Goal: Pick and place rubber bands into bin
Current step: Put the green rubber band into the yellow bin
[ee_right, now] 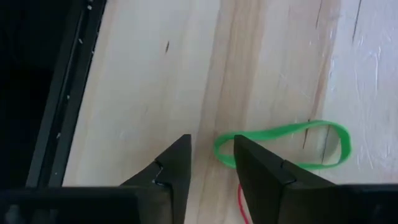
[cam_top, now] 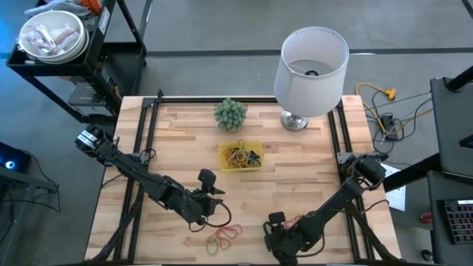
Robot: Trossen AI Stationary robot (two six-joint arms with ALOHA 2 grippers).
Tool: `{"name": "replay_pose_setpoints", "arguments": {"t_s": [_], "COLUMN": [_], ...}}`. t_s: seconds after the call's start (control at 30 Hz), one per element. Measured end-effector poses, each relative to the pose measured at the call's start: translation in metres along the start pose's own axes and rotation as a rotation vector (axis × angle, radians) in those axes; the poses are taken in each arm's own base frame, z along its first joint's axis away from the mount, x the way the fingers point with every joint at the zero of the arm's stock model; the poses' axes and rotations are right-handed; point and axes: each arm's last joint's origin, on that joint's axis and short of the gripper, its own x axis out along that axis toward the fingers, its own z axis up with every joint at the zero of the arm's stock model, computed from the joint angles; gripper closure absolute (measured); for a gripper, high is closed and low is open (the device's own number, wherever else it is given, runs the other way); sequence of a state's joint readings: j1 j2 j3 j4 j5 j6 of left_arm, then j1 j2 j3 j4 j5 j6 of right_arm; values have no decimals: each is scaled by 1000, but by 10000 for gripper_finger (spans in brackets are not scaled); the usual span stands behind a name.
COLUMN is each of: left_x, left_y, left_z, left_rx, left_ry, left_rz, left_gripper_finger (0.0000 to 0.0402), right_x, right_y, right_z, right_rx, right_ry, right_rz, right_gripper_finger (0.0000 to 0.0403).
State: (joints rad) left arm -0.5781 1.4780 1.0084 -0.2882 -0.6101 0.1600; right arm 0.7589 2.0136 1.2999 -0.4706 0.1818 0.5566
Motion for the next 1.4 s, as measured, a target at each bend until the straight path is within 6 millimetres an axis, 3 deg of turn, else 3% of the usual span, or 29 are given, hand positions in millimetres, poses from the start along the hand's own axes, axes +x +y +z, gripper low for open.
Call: {"name": "replay_pose_setpoints", "arguments": {"t_s": [0.37,0.73,1.07,1.27,1.4], "left_x": [0,0,0,0,0], "left_y": [0,0,0,0,0], "left_z": [0,0,0,-1,-1], "left_rx": [0,0,1,2,2], "left_ry": [0,1,1,2,2], "left_rz": [0,0,-1,-1,-1], "left_gripper_finger": [275,275,275,275,275], "right_x": [0,0,10,6,1], "right_y": [-6,-3,-3,-1,0], "right_z": [-4,0,-3,-1,5], "right_rx": [45,35,15,-82,-129], "right_ry": [51,9,33,36,39], "right_rz": [-37,-9,-19,-9,-50], "right_gripper_finger": [264,283,324,385,394]}}
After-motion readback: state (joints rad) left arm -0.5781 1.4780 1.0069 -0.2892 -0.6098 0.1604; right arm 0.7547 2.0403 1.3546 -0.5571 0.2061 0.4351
